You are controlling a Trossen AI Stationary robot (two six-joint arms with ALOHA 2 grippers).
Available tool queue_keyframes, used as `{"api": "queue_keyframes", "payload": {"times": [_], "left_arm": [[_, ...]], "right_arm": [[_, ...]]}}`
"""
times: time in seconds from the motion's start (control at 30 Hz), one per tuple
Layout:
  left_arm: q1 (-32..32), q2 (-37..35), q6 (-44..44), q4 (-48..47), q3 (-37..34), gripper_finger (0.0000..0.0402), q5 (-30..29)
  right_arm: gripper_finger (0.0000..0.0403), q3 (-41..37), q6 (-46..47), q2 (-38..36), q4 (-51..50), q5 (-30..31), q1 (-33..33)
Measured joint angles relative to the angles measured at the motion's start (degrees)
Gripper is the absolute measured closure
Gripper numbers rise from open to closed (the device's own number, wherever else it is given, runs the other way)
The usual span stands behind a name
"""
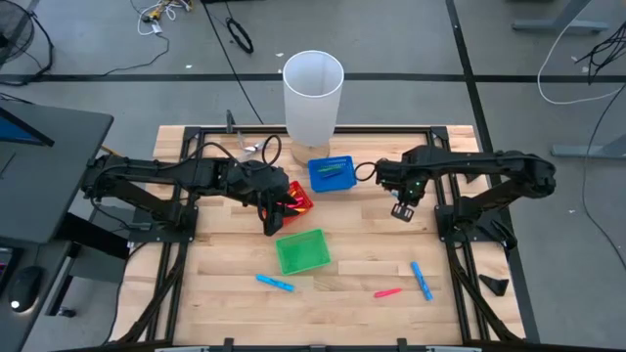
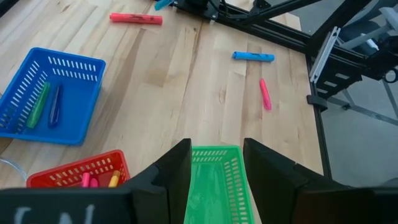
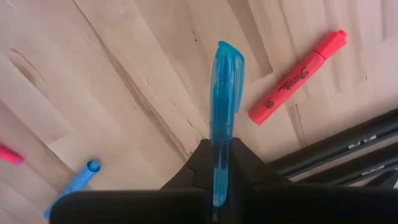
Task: Pick & Place Markers
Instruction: Put the blue pen into the blue bin
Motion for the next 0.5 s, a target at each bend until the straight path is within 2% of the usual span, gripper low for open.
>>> {"api": "queue_keyframes", "payload": {"times": [0.17, 0.5], "left_arm": [[0.0, 0.0, 0.0, -0.2, 0.0, 0.025, 0.0], [0.0, 0.0, 0.0, -0.4, 0.0, 0.025, 0.9]], "right_arm": [[0.0392, 2.1, -3.5, 3.8, 0.0, 1.7, 0.0], [0.0392, 15.8, -16.1, 14.9, 0.2, 8.9, -0.4]]}}
